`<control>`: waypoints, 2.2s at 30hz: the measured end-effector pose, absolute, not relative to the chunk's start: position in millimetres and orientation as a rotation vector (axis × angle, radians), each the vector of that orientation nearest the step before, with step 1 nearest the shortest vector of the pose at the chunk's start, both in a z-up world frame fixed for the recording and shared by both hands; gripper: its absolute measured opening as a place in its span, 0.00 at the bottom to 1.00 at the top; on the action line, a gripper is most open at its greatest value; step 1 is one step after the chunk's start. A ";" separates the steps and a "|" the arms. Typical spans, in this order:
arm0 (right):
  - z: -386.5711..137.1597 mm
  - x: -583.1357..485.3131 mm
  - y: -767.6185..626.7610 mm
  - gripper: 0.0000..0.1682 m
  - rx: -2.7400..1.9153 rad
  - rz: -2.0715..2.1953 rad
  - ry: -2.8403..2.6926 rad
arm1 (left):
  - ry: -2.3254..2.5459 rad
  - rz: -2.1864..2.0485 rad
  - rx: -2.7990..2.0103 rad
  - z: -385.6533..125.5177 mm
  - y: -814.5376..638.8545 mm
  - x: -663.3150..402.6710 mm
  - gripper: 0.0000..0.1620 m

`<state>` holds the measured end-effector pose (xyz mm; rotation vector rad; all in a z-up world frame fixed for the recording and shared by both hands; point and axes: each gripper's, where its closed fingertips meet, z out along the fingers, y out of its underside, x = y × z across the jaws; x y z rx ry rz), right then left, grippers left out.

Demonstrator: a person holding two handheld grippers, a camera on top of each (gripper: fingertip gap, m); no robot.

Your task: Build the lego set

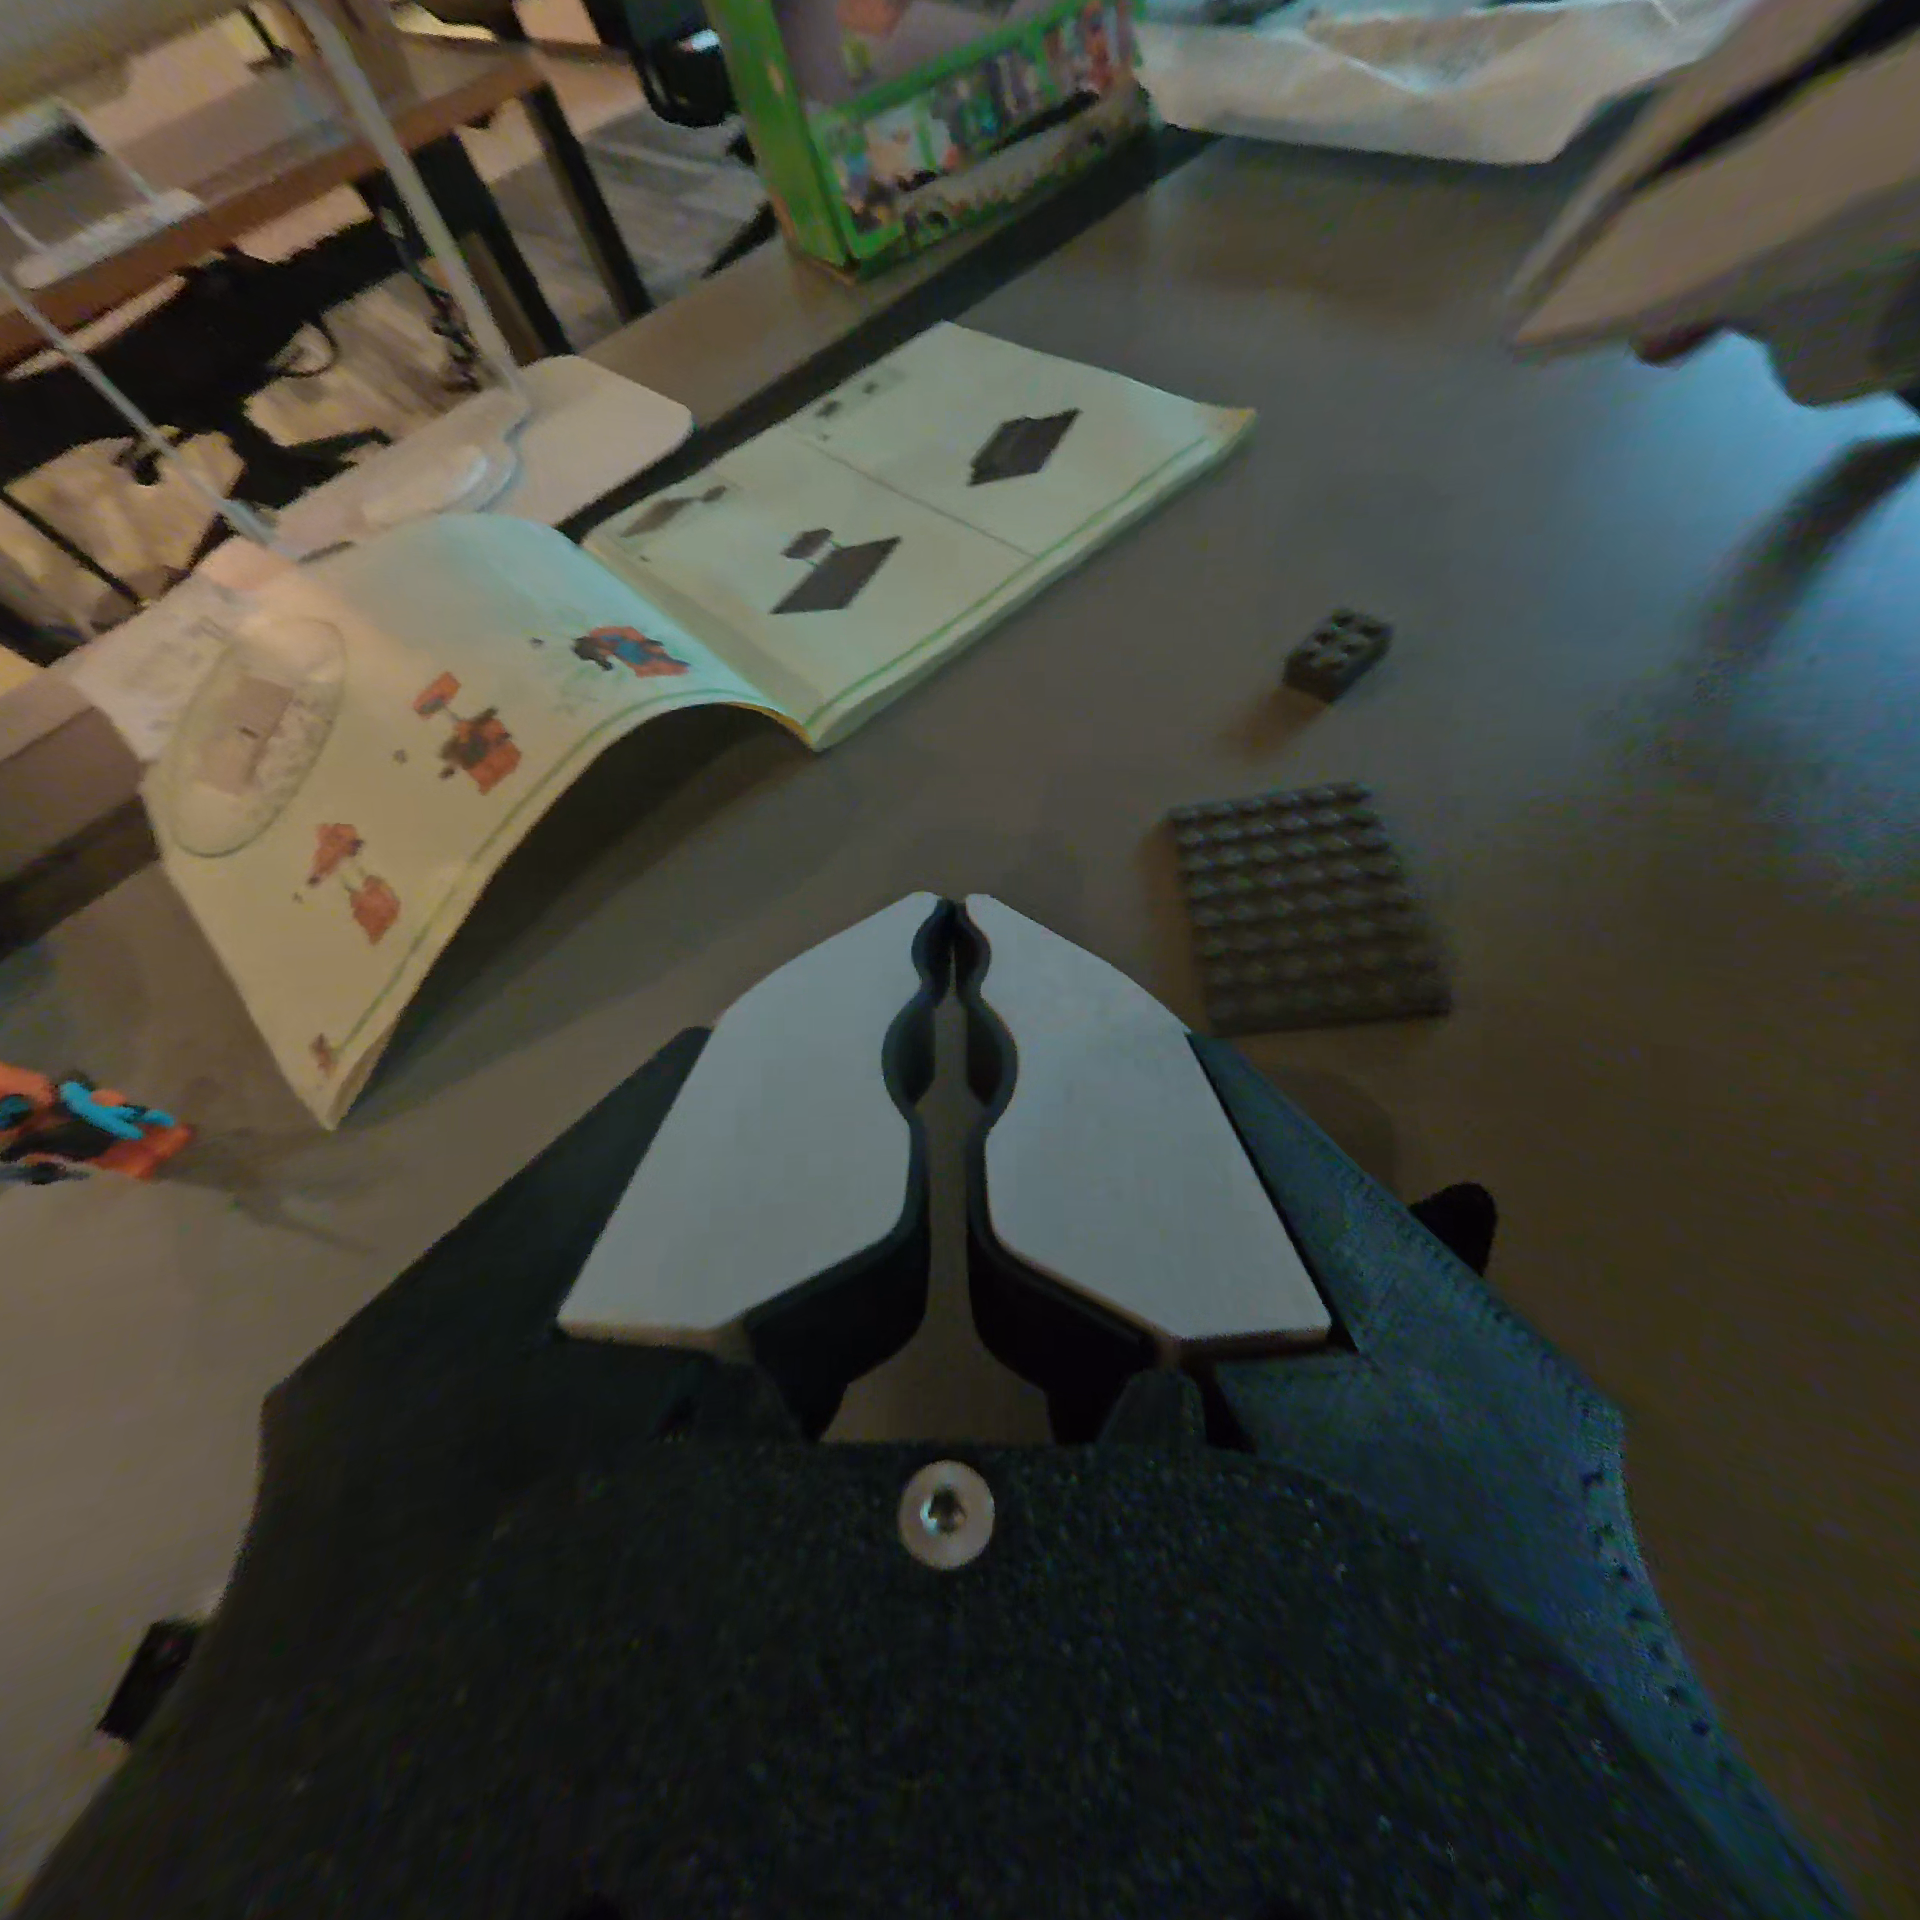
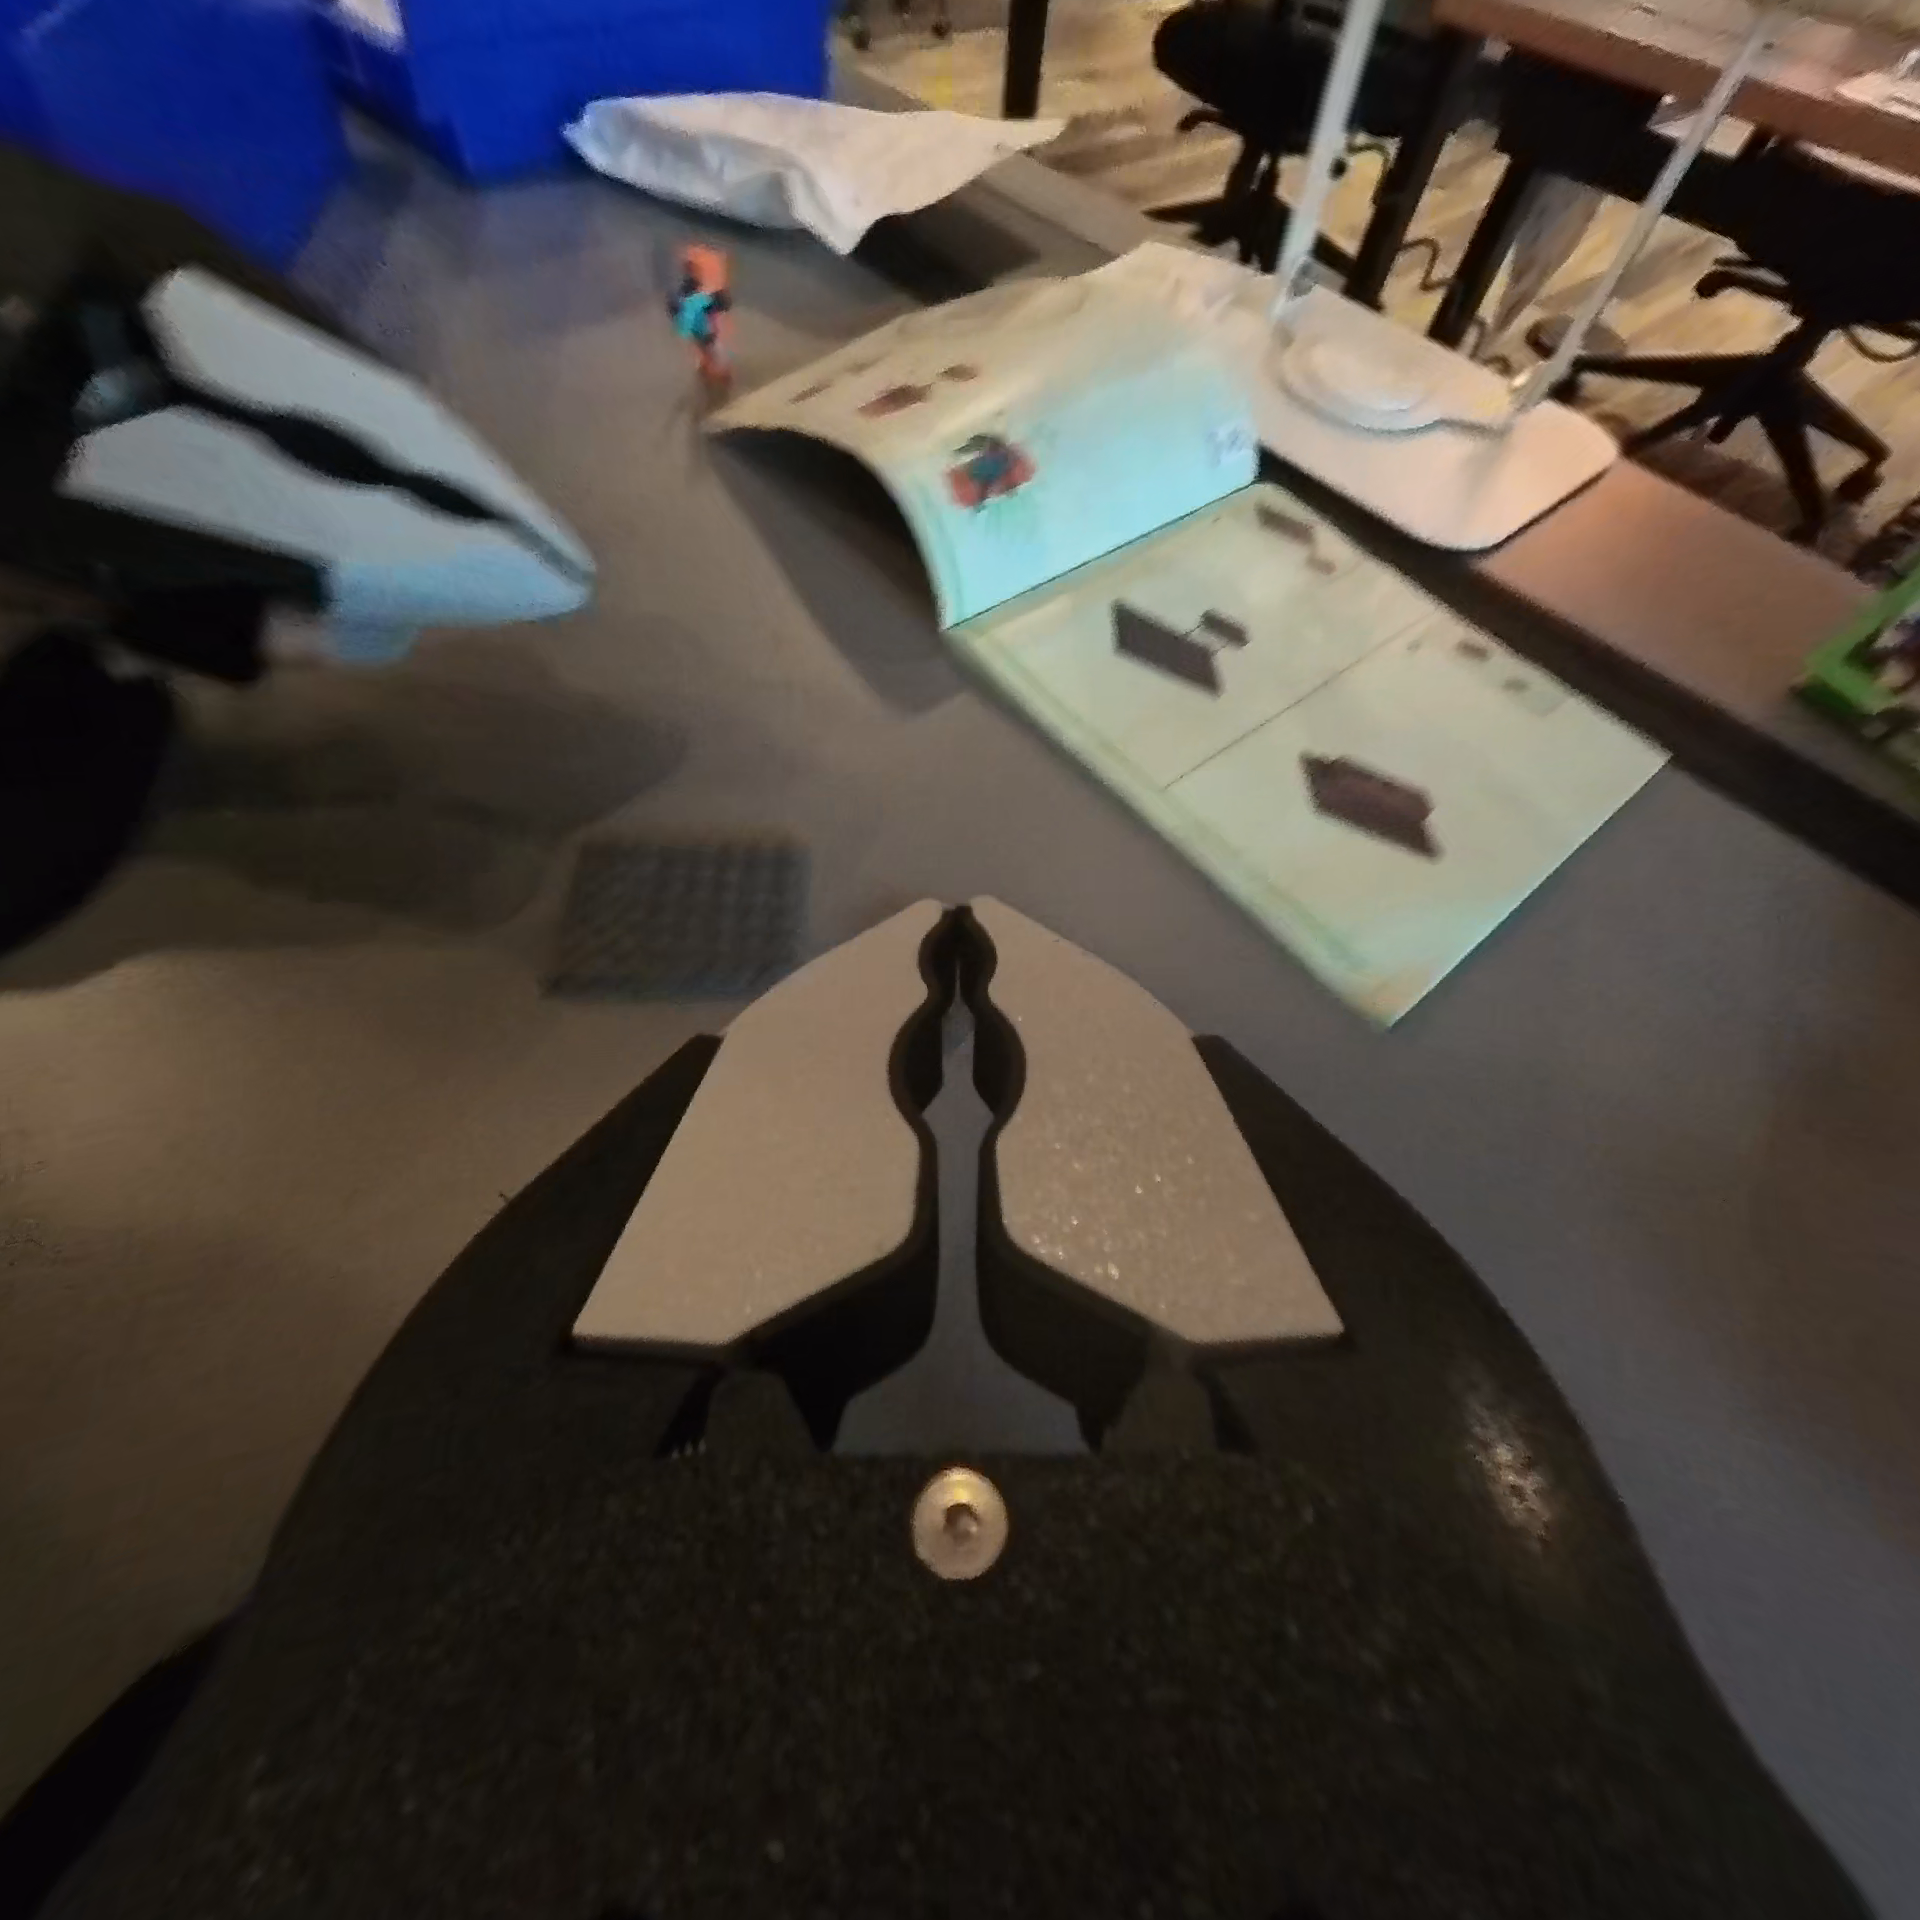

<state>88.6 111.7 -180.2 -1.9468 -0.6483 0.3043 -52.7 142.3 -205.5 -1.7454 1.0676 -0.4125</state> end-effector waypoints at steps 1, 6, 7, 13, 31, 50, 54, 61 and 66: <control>-179.1 89.9 124.2 0.00 -1.965 0.293 -0.629 | 1.063 -0.404 -1.744 -205.1 143.3 -54.0 0.00; -185.2 86.8 196.1 0.00 -2.099 0.232 -0.503 | 1.050 -0.417 -1.744 -204.0 143.3 -56.0 0.00; -188.4 84.5 209.1 0.00 -2.124 0.222 -0.485 | 1.052 -0.423 -1.743 -204.1 142.6 -55.8 0.00; -224.0 74.9 261.2 0.00 -2.293 0.214 -0.326 | 1.080 -0.434 -1.718 -202.6 137.2 -53.7 0.00; -247.0 74.3 307.6 0.00 -2.324 0.161 -0.241 | 1.104 -0.514 -1.719 -201.4 130.6 -53.6 0.00; -253.7 68.0 321.4 0.00 -2.371 0.121 -0.343 | 1.119 -0.528 -1.734 -204.3 130.6 -54.7 0.00; -251.9 69.6 317.2 0.00 -2.360 0.123 -0.403 | 1.117 -0.527 -1.733 -204.0 131.2 -55.8 0.00; -244.9 76.4 299.8 0.00 -2.345 0.100 -0.520 | 1.132 -0.526 -1.736 -206.1 130.6 -54.9 0.00; -244.3 73.6 288.9 0.00 -2.322 0.107 -0.593 | 1.137 -0.521 -1.736 -206.7 130.5 -54.6 0.00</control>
